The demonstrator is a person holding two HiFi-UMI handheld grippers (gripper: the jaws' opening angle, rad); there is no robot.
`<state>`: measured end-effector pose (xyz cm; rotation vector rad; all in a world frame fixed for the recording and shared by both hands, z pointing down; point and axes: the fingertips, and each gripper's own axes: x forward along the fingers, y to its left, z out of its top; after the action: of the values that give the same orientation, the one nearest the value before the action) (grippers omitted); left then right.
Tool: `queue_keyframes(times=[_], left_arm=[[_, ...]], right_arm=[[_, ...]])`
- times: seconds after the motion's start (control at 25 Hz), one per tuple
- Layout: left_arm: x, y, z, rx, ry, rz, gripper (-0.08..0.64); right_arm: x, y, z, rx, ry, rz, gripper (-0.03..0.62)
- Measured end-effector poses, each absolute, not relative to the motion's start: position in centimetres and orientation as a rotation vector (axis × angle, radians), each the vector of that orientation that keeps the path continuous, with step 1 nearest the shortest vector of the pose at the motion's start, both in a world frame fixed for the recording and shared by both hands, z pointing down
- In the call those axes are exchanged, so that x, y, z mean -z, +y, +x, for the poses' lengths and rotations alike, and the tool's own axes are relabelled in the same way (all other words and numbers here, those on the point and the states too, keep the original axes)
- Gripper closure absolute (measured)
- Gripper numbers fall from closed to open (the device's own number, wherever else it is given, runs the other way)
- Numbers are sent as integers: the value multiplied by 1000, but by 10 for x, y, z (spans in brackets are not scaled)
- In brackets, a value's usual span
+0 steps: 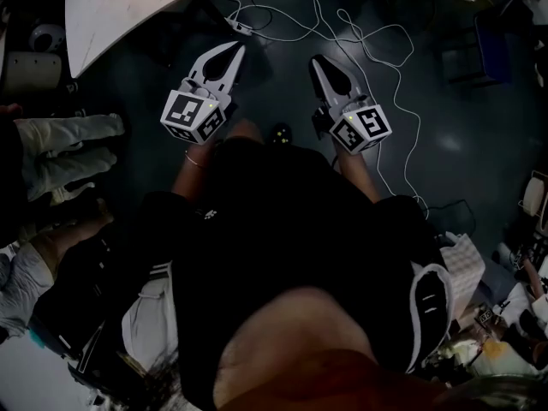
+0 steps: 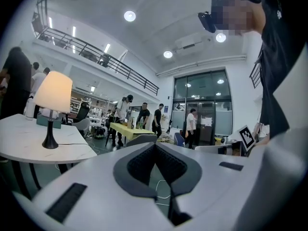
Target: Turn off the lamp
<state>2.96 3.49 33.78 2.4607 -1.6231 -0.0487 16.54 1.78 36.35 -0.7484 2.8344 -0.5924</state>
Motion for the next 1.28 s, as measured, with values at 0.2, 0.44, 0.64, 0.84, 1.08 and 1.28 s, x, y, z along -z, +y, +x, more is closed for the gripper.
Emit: queue_keyframes(times=[0.2, 0.44, 0.64, 0.84, 1.08, 1.28], left_arm=[[-348, 34, 11, 45, -1687, 2373, 554], [-358, 5, -4, 73, -1656, 2377, 554], [-358, -50, 5, 91, -1568, 2463, 554], [-364, -98, 3, 99, -1488, 2498, 554], [-367, -150, -21, 94, -1476, 2526, 554], [-368, -185, -44, 119, -1471, 2516, 554]], right_arm=[[-367, 4, 152, 606, 2871, -696, 588], [-367, -15, 131, 584, 2894, -688, 586], [-371, -49, 130, 556, 2902, -737, 583], [-373, -87, 118, 548, 2902, -788, 583], [-372, -137, 87, 523, 2917, -776, 580], [-368, -172, 58, 510, 2926, -754, 580]])
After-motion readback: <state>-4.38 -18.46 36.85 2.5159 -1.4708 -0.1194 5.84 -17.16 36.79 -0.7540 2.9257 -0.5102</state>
